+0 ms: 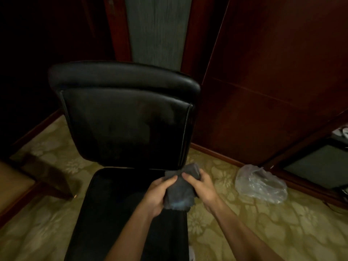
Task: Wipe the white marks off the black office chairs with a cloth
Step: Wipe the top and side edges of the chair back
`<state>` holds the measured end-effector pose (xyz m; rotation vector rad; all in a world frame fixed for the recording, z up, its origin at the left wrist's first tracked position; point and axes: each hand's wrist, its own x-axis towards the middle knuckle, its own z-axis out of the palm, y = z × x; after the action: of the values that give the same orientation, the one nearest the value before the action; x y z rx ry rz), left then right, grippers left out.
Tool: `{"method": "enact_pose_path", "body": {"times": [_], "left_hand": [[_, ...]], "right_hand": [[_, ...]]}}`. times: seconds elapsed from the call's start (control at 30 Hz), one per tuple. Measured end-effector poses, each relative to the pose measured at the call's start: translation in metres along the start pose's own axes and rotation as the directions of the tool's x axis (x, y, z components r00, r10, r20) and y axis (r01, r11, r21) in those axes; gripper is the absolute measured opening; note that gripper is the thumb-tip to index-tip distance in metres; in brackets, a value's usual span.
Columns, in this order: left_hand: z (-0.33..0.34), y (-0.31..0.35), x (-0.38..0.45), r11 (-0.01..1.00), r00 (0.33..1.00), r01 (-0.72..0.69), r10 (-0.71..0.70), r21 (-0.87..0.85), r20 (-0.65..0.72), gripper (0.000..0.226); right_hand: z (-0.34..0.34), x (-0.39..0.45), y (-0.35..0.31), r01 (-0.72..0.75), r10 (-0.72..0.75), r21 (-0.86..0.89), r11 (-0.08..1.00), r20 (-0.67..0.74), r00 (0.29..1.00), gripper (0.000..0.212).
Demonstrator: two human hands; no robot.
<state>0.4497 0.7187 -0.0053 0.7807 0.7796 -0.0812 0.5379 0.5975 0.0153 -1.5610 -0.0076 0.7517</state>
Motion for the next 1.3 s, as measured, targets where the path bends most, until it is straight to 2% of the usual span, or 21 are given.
{"method": "enact_pose_path", "body": {"times": [0.1,0.2,0.27,0.33,0.43,0.5,0.53,0.6,0.67,0.77,0.83,0.9,1.0,1.17,1.3], "left_hand": [[0.001,-0.004,-0.001,0.989,0.988,-0.143,0.145,0.047,-0.053,0.025],[0.01,-0.006,0.002,0.962,0.963,-0.239,0.253,0.133,-0.095,0.018],[0.017,-0.009,0.005,0.951,0.955,-0.254,0.275,0.176,-0.112,0.016],[0.026,-0.012,0.009,0.945,0.947,-0.252,0.285,0.209,-0.149,0.015],[0.04,-0.011,0.016,0.918,0.924,-0.283,0.338,0.277,-0.177,0.014],[0.05,-0.005,0.019,0.909,0.932,-0.26,0.324,0.326,-0.16,0.017],[0.055,-0.002,0.022,0.927,0.95,-0.217,0.273,0.307,-0.152,0.021],[0.068,0.002,0.025,0.976,0.989,-0.09,0.112,0.201,-0.101,0.029],[0.078,0.004,0.032,0.992,0.995,-0.031,0.042,0.122,-0.091,0.031],[0.088,0.007,0.044,0.992,0.978,-0.093,0.107,0.086,-0.181,0.032],[0.091,0.007,0.047,0.982,0.976,-0.118,0.142,0.146,-0.167,0.031],[0.098,0.009,0.051,0.963,0.971,-0.151,0.187,0.223,-0.148,0.029],[0.099,0.011,0.052,0.942,0.949,-0.232,0.274,0.244,-0.155,0.026],[0.094,0.002,0.041,0.948,0.965,-0.223,0.248,0.227,-0.088,0.03],[0.08,-0.007,0.017,0.963,0.977,-0.211,0.214,0.169,-0.004,0.035]], "right_hand": [[-0.01,-0.013,-0.001,-0.175,0.171,0.142,0.974,0.042,0.984,0.027],[-0.022,-0.012,0.0,-0.289,0.277,0.093,0.953,0.12,0.953,0.036],[-0.026,-0.008,0.003,-0.264,0.258,0.047,0.963,0.102,0.961,0.044],[-0.03,-0.003,0.004,-0.222,0.216,0.079,0.972,0.073,0.974,0.037],[-0.042,0.008,-0.006,-0.184,0.172,0.122,0.975,0.102,0.98,0.024],[-0.052,0.019,-0.012,-0.163,0.143,0.16,0.973,0.131,0.981,0.021],[-0.057,0.025,-0.016,-0.16,0.136,0.175,0.971,0.142,0.981,0.021],[-0.067,0.037,-0.022,-0.146,0.117,0.178,0.973,0.164,0.98,0.02],[-0.077,0.051,-0.025,-0.137,0.107,0.172,0.975,0.174,0.979,0.023],[-0.091,0.067,-0.024,-0.262,0.22,0.163,0.951,0.238,0.946,0.035],[-0.099,0.073,-0.025,-0.351,0.293,0.187,0.918,0.281,0.914,0.041],[-0.11,0.081,-0.028,-0.347,0.267,0.271,0.898,0.293,0.918,0.04],[-0.118,0.081,-0.032,-0.337,0.248,0.345,0.876,0.277,0.928,0.04],[-0.126,0.061,-0.022,-0.348,0.241,0.398,0.849,0.295,0.925,0.029],[-0.12,0.034,-0.011,-0.363,0.256,0.288,0.886,0.348,0.902,0.039]]}}
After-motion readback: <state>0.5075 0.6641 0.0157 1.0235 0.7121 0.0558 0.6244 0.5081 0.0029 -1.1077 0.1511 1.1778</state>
